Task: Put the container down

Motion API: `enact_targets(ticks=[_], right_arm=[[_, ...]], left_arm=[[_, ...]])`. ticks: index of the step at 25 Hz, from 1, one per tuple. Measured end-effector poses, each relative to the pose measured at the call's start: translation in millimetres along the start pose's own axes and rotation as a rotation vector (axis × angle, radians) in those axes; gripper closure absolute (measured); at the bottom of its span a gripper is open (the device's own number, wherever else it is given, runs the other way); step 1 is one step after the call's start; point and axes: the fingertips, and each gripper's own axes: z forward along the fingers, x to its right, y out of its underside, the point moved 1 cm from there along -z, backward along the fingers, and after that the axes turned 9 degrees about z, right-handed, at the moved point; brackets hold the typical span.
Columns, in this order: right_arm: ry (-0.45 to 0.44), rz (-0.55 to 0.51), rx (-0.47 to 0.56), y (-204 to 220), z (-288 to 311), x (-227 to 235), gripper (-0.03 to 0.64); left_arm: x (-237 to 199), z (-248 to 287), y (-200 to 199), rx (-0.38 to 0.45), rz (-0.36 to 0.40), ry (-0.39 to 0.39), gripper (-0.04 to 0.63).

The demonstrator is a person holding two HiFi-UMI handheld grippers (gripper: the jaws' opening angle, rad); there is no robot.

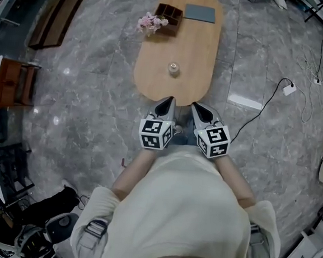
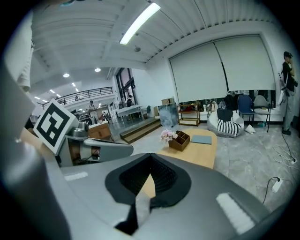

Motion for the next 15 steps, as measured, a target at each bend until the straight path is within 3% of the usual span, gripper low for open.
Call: enact_targets(ticks=[15], right_arm=[[-0.002, -0.049, 0.087, -40.6, -9.2, -7.3, 0.617]], left_arm=[[-15.3, -27.9, -28.6, 0.031, 0.009, -0.005, 0.594]])
